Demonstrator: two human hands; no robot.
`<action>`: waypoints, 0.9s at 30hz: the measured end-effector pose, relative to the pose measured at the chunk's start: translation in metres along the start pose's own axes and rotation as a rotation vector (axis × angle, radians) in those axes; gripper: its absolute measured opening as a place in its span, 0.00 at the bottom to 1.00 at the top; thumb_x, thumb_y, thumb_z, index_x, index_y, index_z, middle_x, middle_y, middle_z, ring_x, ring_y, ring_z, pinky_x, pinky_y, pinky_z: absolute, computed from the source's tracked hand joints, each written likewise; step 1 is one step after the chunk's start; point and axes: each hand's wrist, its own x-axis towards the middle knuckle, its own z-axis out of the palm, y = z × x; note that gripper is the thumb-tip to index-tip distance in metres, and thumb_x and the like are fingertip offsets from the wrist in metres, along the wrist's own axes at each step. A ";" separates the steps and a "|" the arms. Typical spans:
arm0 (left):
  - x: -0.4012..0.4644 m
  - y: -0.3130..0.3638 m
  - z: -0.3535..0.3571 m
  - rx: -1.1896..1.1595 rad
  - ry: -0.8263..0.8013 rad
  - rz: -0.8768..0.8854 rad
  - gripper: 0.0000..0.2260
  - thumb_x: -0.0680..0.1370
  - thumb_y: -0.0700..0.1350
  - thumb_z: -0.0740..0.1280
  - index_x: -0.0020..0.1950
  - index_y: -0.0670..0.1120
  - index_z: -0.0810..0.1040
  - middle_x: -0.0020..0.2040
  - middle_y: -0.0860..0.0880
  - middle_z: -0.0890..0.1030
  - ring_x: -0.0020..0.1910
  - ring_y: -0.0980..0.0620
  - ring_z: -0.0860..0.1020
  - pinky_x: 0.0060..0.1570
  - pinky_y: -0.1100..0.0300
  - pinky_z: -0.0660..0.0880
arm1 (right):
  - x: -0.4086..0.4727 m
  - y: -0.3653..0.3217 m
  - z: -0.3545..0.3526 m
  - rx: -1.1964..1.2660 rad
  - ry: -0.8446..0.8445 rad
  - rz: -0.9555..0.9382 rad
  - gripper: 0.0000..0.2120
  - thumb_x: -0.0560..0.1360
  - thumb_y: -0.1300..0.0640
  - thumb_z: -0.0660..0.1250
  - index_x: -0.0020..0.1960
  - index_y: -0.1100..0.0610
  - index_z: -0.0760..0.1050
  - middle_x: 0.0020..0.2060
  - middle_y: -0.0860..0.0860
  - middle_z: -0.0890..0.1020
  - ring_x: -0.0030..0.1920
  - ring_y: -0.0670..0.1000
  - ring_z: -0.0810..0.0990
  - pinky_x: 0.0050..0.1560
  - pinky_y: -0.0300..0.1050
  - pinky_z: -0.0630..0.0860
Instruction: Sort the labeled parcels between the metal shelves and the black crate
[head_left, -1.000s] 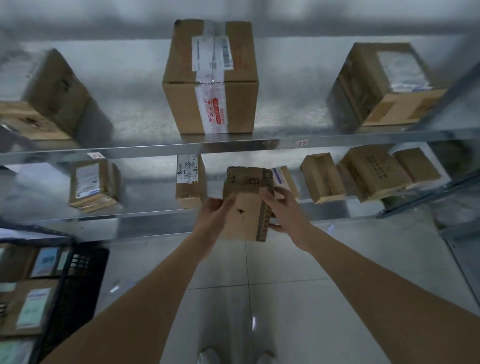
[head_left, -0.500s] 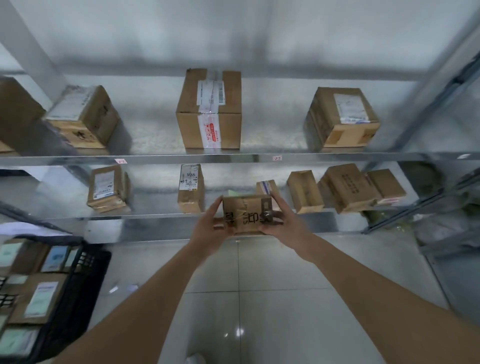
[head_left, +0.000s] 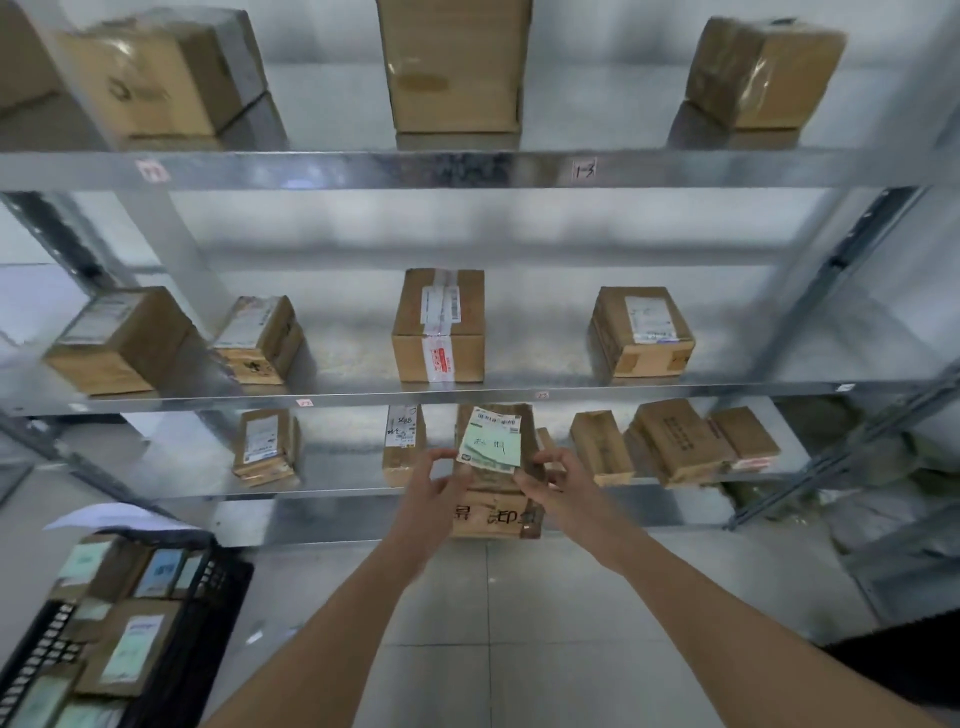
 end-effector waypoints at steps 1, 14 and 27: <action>-0.005 0.005 -0.003 0.004 -0.005 0.017 0.10 0.82 0.43 0.63 0.62 0.54 0.72 0.50 0.47 0.86 0.41 0.55 0.85 0.35 0.64 0.78 | -0.005 -0.007 0.001 -0.013 0.003 -0.026 0.18 0.77 0.52 0.74 0.62 0.46 0.70 0.63 0.50 0.80 0.60 0.48 0.81 0.59 0.52 0.82; -0.074 0.076 -0.039 -0.032 0.026 -0.007 0.17 0.82 0.52 0.63 0.71 0.60 0.72 0.65 0.55 0.80 0.59 0.58 0.77 0.56 0.59 0.74 | -0.068 -0.092 0.041 -0.251 -0.005 -0.189 0.44 0.71 0.50 0.74 0.81 0.42 0.55 0.73 0.43 0.66 0.74 0.48 0.65 0.75 0.50 0.67; -0.179 0.099 -0.219 -0.151 0.079 0.076 0.13 0.85 0.54 0.54 0.63 0.60 0.76 0.61 0.56 0.81 0.54 0.66 0.76 0.49 0.66 0.71 | -0.119 -0.184 0.222 -0.517 -0.035 -0.300 0.65 0.51 0.26 0.76 0.81 0.38 0.51 0.75 0.43 0.52 0.76 0.54 0.63 0.75 0.58 0.67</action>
